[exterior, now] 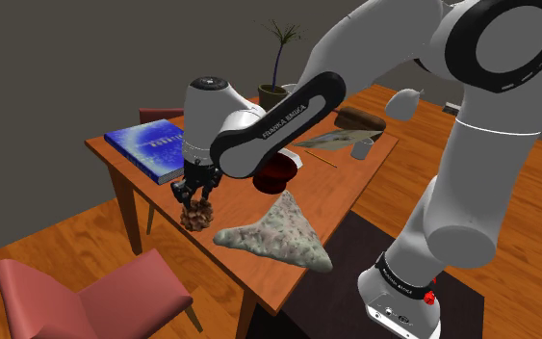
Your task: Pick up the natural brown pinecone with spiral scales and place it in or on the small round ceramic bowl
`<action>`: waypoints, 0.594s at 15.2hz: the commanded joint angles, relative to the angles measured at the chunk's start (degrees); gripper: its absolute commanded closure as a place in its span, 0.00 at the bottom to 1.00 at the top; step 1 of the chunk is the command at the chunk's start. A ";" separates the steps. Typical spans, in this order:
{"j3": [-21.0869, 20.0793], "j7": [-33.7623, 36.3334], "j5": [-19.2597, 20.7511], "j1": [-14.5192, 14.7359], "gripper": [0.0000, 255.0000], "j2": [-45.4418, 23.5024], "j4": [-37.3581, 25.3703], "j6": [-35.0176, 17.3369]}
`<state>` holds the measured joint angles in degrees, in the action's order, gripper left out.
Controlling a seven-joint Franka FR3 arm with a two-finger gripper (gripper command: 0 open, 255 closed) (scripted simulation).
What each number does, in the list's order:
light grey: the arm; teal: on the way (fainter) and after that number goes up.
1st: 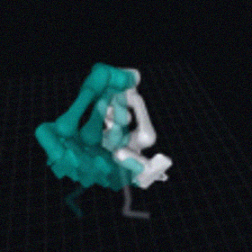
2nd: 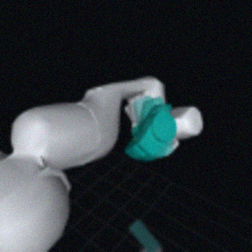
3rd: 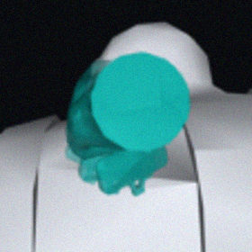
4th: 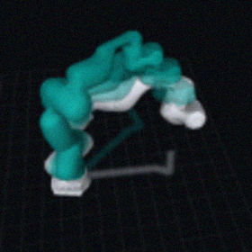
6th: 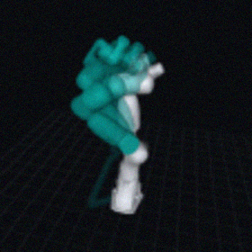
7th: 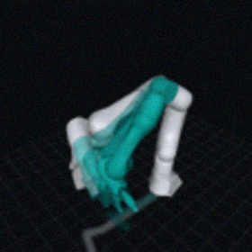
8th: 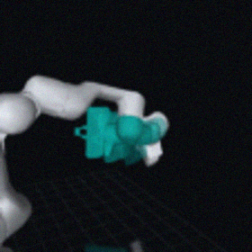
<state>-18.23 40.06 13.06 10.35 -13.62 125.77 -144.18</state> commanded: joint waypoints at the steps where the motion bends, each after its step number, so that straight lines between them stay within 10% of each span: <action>1: -0.36 -0.55 -0.82 -0.15 1.00 1.10 -0.35 1.36; 9: -1.25 -2.89 -3.84 -0.75 1.00 5.32 -1.89 6.74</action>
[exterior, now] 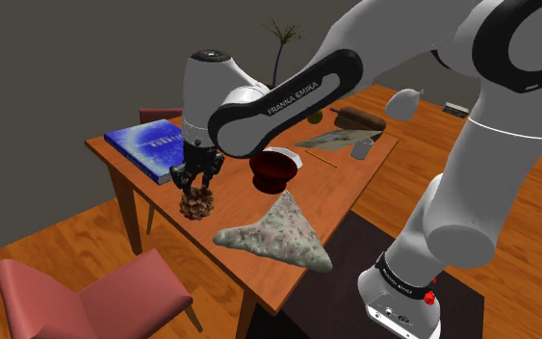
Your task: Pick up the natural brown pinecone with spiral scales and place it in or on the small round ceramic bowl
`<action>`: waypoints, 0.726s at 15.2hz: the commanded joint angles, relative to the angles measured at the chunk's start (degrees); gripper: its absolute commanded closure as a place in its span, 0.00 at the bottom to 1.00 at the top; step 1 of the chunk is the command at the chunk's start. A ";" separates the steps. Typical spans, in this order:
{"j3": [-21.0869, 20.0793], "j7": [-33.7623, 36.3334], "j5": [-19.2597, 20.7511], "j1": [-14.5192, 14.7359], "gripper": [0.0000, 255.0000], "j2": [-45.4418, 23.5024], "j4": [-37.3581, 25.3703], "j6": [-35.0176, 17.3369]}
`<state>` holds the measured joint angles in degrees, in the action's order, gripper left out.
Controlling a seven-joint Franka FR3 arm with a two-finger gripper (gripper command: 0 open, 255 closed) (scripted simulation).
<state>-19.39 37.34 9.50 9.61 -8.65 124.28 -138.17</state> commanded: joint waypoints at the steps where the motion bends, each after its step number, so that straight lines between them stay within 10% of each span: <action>1: -0.16 -0.43 -0.60 -0.06 1.00 0.83 -0.65 1.42; 11: -0.56 -2.64 -3.35 -0.38 1.00 5.06 -3.87 8.48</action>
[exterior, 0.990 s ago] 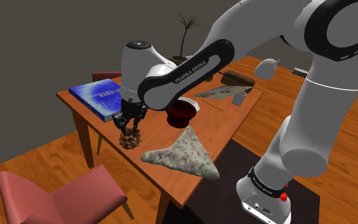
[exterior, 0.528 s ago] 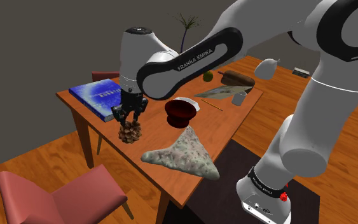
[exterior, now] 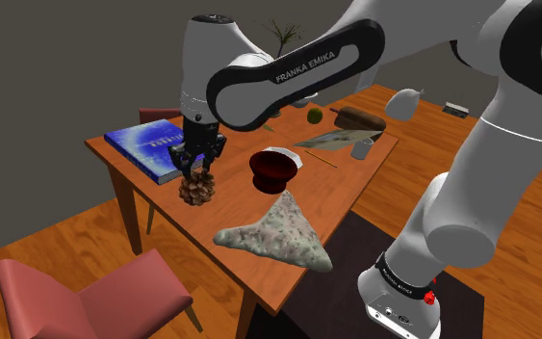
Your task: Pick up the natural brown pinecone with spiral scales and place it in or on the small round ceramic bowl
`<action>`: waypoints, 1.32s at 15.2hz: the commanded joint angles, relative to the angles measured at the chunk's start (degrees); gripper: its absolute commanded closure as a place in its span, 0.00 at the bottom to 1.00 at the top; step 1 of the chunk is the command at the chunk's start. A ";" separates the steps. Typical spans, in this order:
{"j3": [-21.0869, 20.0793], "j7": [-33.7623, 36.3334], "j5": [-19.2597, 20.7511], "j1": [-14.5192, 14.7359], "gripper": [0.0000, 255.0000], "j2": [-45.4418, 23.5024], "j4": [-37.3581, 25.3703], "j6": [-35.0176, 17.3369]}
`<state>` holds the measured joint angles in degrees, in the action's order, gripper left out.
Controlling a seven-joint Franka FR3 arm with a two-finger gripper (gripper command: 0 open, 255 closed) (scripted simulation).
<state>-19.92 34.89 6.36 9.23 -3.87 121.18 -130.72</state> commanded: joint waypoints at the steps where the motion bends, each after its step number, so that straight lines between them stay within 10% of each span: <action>1: -0.05 -0.36 -0.44 -0.02 1.00 0.64 -1.17 1.75; 20: 9.96 -21.91 -6.60 -7.99 1.00 13.54 6.69 5.53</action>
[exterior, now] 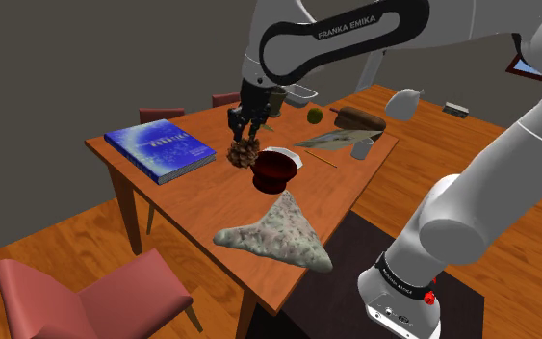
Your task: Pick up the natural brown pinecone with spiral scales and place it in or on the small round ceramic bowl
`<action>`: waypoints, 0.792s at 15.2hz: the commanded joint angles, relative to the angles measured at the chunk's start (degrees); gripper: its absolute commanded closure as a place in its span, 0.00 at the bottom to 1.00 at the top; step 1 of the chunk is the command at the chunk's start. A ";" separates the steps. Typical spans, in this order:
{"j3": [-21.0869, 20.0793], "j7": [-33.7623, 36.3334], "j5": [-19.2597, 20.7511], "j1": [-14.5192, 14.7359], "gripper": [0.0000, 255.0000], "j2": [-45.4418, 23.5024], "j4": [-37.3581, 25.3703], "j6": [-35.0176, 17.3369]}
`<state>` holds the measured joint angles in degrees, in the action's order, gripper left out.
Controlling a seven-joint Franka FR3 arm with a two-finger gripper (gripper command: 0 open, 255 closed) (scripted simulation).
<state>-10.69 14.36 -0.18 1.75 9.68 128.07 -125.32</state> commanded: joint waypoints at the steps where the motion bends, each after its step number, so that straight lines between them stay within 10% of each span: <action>1: 1.63 -2.91 -0.17 -1.07 1.00 0.45 0.11 0.26; 12: 11.51 -19.25 -0.43 -7.47 1.00 1.69 -0.81 2.46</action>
<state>0.00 -3.44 -0.59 -5.19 11.31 127.18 -122.82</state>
